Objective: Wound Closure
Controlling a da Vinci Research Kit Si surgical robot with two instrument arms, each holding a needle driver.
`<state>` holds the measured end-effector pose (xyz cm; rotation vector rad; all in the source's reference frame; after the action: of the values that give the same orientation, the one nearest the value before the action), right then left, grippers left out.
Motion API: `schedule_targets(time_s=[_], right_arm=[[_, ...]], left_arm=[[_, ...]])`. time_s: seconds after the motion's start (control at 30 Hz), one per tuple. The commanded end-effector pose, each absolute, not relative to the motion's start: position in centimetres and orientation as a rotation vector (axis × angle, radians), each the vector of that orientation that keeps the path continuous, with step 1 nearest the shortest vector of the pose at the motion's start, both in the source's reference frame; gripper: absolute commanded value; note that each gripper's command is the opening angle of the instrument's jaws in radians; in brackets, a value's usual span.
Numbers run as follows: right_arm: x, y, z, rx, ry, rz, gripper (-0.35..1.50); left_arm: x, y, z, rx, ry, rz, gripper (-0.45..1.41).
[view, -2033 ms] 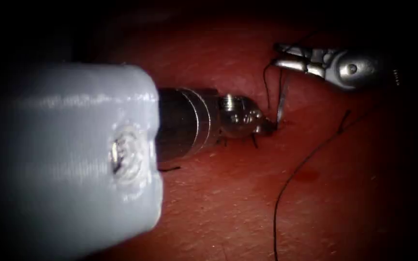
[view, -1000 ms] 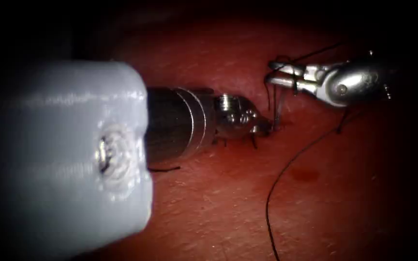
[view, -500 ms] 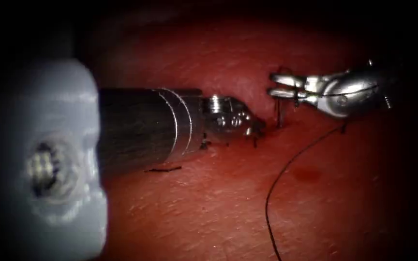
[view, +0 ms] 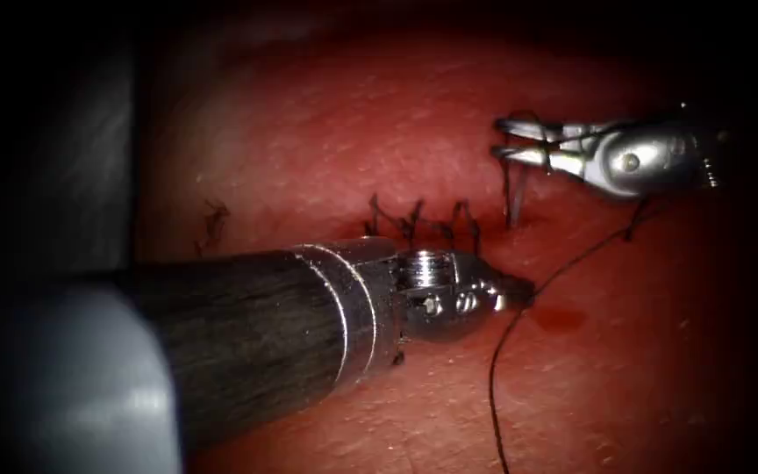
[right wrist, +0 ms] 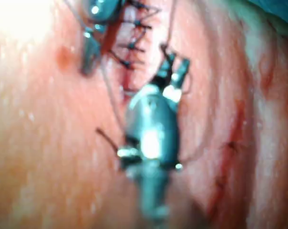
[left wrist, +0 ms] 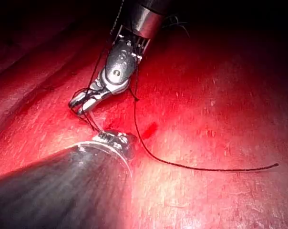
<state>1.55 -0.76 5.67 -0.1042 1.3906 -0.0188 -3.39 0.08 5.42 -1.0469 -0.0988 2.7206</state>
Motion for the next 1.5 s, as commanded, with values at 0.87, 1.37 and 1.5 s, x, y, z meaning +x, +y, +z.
schedule_targets(time_s=[0.87,1.37,1.5], right_arm=[[1.70,-0.77,5.82,0.147,1.386,0.125,-0.35],[1.70,-0.65,5.86,0.219,1.367,0.188,-0.35],[1.69,-0.63,5.85,0.242,1.358,0.204,-0.35]], left_arm=[[-3.42,-0.17,5.83,-1.079,-0.092,2.728,-0.20],[-3.40,-0.18,5.99,-1.075,-0.094,2.713,-0.20],[-3.39,-0.18,5.99,-1.079,-0.091,2.712,-0.20]])
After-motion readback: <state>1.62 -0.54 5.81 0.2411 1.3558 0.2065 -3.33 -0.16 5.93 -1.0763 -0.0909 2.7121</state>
